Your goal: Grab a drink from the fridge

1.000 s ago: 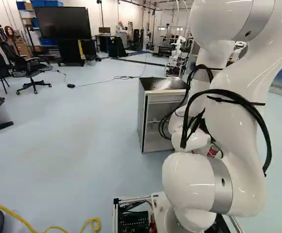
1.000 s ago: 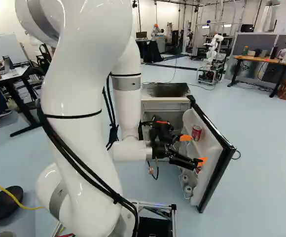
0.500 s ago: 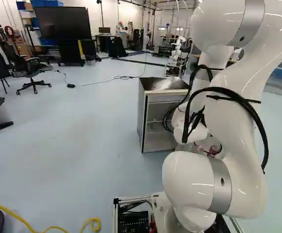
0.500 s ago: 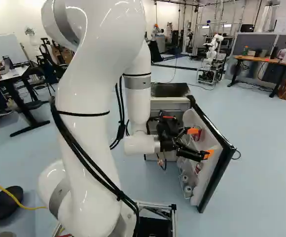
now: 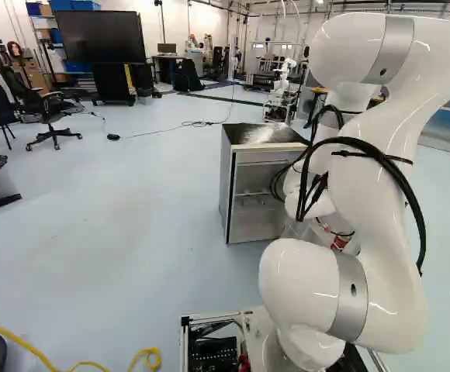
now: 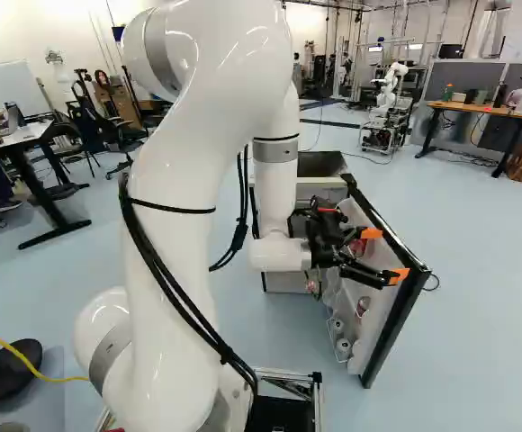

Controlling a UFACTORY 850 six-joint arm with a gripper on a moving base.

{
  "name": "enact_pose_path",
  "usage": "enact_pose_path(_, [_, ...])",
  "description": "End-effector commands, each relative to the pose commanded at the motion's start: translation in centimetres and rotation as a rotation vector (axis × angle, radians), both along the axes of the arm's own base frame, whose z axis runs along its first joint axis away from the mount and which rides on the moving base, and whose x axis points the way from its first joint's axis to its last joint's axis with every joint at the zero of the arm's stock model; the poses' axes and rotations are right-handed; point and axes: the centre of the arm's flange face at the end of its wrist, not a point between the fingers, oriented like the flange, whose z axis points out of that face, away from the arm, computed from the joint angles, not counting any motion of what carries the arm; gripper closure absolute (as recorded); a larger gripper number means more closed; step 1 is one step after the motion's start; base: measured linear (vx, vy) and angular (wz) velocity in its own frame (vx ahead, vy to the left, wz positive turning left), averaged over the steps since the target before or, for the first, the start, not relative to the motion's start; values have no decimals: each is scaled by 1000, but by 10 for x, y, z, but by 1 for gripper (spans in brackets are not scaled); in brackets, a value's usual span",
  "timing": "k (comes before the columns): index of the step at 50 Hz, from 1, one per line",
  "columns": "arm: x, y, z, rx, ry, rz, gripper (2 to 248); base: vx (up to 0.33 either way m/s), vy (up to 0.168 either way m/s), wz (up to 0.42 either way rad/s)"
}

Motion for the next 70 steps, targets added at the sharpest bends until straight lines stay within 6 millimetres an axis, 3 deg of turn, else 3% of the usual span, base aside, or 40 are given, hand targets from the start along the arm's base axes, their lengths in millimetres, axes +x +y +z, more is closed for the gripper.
enact_pose_path(41, [41,-79,-12,-49,-81,-109,3,0,0,0])
enact_pose_path(52, [37,-75,-11,-45,-75,-106,3,0,0,0])
enact_pose_path(70, [13,-42,-5,-19,-34,-40,3,0,0,0])
